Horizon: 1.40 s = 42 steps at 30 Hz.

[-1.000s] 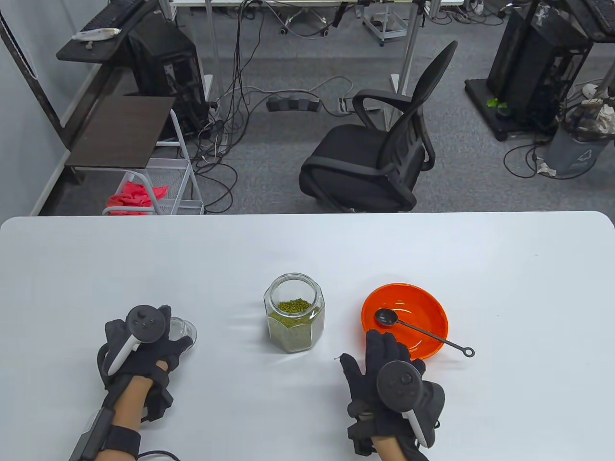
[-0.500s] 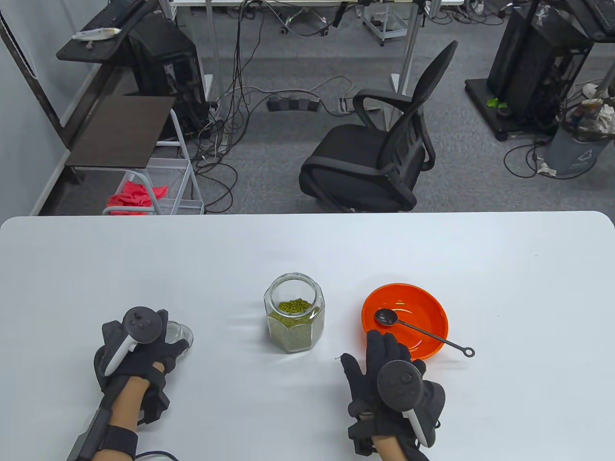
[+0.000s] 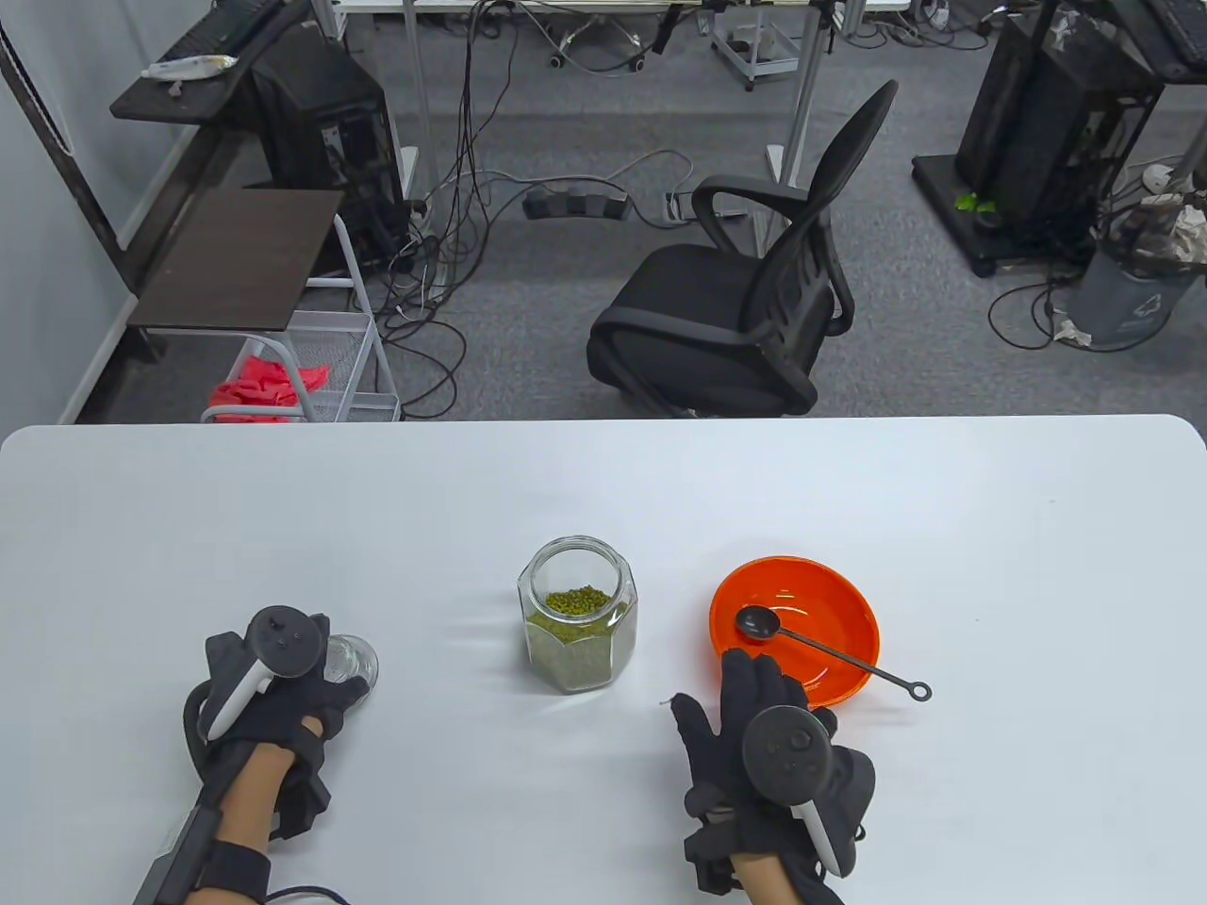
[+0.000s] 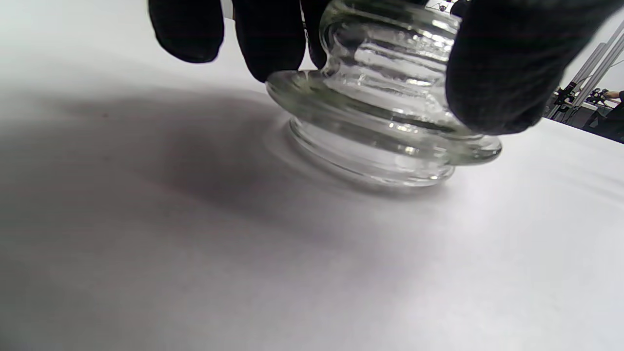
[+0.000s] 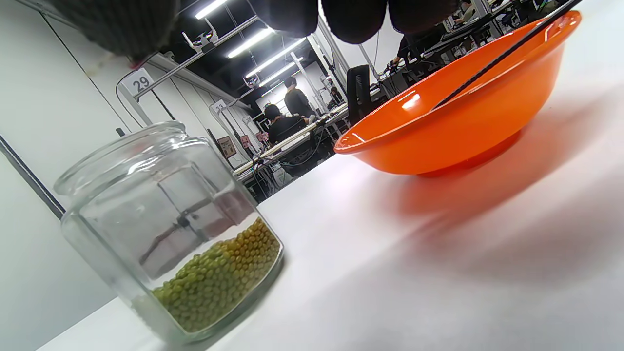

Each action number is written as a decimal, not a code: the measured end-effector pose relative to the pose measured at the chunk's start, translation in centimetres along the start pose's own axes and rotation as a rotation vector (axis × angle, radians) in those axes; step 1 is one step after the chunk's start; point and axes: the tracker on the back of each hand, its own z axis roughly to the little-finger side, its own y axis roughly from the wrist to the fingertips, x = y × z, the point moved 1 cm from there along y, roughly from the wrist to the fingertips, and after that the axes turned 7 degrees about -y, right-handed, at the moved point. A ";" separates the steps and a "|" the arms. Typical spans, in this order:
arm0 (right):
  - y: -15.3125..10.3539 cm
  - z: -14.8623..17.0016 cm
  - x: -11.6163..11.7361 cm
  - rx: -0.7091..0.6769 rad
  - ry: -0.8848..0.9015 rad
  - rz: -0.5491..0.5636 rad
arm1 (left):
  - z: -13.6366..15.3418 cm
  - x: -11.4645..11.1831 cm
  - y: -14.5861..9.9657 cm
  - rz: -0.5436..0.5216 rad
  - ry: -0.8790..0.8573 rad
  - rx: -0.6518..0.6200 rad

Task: Portion mung beans with measuring scoop (Bowl in hand)

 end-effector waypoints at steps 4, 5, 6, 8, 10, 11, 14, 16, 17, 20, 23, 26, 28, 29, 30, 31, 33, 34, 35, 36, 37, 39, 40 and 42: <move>0.0 0.0 0.0 0.002 0.001 0.001 | 0.2 -0.3 -0.2 -0.012 -0.012 0.011; 0.0 0.0 0.0 0.001 0.000 0.000 | 0.2 -0.4 -0.2 -0.005 -0.018 0.018; 0.0 0.0 0.0 0.001 0.000 -0.001 | 0.2 -0.4 -0.3 0.013 -0.027 0.027; 0.0 0.1 0.0 0.002 0.000 0.000 | 0.2 -0.5 -0.5 0.043 -0.064 0.032; 0.0 0.1 0.0 0.002 0.001 0.001 | 0.0 -0.5 -0.9 0.047 -0.084 0.022; 0.1 0.1 0.0 0.000 0.001 0.003 | -0.4 -0.4 -1.3 0.032 -0.081 0.005; 0.1 0.1 -0.1 -0.006 -0.002 0.008 | -1.5 0.1 -2.4 -0.025 -0.050 -0.047; 0.1 0.0 -0.1 -0.009 -0.004 0.011 | -2.9 0.5 -3.6 -0.065 -0.036 -0.101; 0.1 0.0 0.0 -0.011 -0.005 0.011 | -3.4 0.6 -4.1 -0.077 -0.036 -0.122; 0.1 0.1 0.0 -0.012 -0.011 0.016 | -5.3 0.8 -5.7 -0.121 -0.042 -0.212; 0.1 0.2 -0.1 -0.010 -0.010 0.023 | -7.0 0.3 -7.2 -0.155 -0.031 -0.300; 0.3 0.3 0.0 -0.005 -0.008 0.017 | -8.0 -0.5 -8.2 -0.168 -0.027 -0.353; 0.4 0.5 0.0 0.001 -0.007 0.023 | -8.2 -1.2 -8.7 -0.166 -0.020 -0.377; 0.4 0.6 0.1 0.003 -0.009 0.026 | -8.3 -1.4 -8.8 -0.162 -0.013 -0.387; 0.5 0.6 0.1 0.006 -0.019 0.029 | -8.3 -1.6 -8.8 -0.155 -0.005 -0.390; 0.6 0.7 0.1 0.009 -0.040 0.032 | -8.4 -1.8 -8.9 -0.151 -0.001 -0.395; 0.8 0.8 0.1 -0.001 -0.079 0.033 | -8.4 -1.9 -9.2 -0.151 0.003 -0.408; 1.0 0.9 0.2 -0.005 -0.105 0.042 | -8.4 -1.9 -9.3 -0.152 0.003 -0.411; 1.2 1.0 0.2 -0.004 -0.137 0.050 | -8.4 -2.0 -9.4 -0.154 0.002 -0.415; 1.6 1.1 0.4 -0.002 -0.182 0.051 | -8.4 -2.0 -9.4 -0.152 0.002 -0.418; 1.8 1.2 0.5 -0.003 -0.212 0.052 | -8.4 -2.0 -9.5 -0.151 0.002 -0.419; 2.5 1.3 0.9 -0.032 -0.275 0.029 | -8.4 -2.1 -9.5 -0.148 0.002 -0.423; 2.8 1.2 1.2 -0.044 -0.301 0.019 | -8.4 -2.1 -9.5 -0.146 -0.001 -0.427; 3.2 1.0 1.6 -0.046 -0.378 0.000 | -8.4 -2.2 -9.5 -0.145 -0.008 -0.431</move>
